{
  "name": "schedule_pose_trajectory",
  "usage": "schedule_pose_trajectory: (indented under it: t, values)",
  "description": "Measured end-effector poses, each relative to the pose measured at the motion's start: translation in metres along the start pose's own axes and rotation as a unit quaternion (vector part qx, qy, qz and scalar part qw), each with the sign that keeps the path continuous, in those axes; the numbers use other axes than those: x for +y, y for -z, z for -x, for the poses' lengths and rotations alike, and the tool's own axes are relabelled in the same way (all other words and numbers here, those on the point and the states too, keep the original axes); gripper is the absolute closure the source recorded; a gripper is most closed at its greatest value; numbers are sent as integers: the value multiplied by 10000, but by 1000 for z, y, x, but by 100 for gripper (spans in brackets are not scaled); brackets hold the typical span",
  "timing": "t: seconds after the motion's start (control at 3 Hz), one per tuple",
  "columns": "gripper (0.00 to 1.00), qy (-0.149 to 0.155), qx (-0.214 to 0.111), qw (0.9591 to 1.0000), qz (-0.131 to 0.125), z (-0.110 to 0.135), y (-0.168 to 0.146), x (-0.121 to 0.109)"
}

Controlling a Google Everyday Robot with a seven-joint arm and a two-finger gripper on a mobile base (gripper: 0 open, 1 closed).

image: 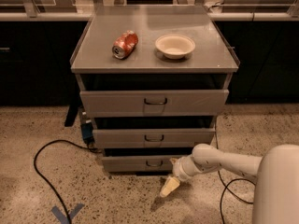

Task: Open bottom drawer

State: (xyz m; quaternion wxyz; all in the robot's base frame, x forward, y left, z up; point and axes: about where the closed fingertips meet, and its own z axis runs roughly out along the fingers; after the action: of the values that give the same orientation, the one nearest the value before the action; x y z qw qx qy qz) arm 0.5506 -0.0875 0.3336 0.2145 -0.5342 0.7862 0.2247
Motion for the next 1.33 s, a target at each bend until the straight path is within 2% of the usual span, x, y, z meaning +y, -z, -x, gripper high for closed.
schedule_pose_trajectory:
  t: [0.33,0.67,1.0,1.33]
  values:
    - [0,-22,-189,9998,49,0,-37,-16]
    - [0,-112,-396,9991,-39,7,-71,-42]
    - [0,-271,-514,9979,-286,8,-85,-68]
    - [0,-362,-557,9969,-432,7,-92,-83]
